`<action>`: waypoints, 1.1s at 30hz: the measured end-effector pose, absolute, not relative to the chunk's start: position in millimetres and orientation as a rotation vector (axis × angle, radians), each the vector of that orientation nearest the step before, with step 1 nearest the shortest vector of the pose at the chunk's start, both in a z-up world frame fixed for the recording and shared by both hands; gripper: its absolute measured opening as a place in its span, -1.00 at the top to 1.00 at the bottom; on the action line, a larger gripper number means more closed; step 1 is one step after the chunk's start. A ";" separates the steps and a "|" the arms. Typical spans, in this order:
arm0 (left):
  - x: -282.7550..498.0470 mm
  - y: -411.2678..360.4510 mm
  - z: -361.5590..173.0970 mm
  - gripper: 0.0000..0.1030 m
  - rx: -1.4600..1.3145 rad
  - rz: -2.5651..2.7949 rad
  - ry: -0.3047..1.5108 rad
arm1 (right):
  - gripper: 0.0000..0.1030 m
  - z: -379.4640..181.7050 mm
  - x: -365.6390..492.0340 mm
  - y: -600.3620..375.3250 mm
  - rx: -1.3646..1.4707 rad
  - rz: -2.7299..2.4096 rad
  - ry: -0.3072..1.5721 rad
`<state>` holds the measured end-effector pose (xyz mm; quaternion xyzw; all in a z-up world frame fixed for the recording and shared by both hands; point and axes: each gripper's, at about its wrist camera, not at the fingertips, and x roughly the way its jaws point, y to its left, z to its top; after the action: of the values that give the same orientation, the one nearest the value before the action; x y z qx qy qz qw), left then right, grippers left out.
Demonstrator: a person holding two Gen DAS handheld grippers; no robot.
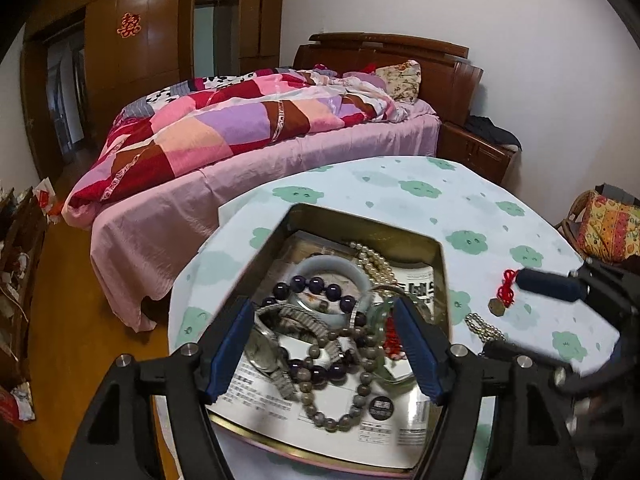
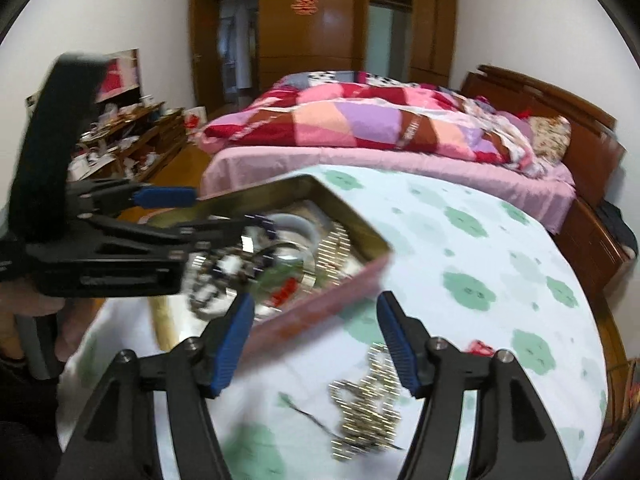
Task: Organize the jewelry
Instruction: 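Grasp the red-string coin pendant with the right gripper while the left grasps the gold chain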
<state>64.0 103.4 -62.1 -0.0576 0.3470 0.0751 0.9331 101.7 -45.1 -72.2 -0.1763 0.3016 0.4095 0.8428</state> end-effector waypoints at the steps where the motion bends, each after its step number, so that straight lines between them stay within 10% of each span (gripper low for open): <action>1: 64.5 100.0 -62.3 -0.41 -0.114 0.150 0.711 | -0.31 -74.0 107.9 -50.9 -0.365 0.838 0.647; 18: 79.8 57.4 -71.8 -0.51 -0.078 0.076 0.750 | -0.32 -121.9 196.0 -91.7 -0.273 0.545 0.906; 21: 78.1 50.2 -69.5 -0.51 -0.084 0.038 0.739 | 0.90 -118.7 194.5 -96.5 -0.268 0.557 0.904; 33: 76.1 -4.0 -71.5 -0.51 -0.007 -0.087 0.747 | 0.86 -100.3 163.2 -150.9 -0.194 0.544 0.847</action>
<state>76.1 -4.0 -71.5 -0.0033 0.3646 -0.0426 0.9302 163.2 -150.9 -100.3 -0.0927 0.4052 0.2603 0.8715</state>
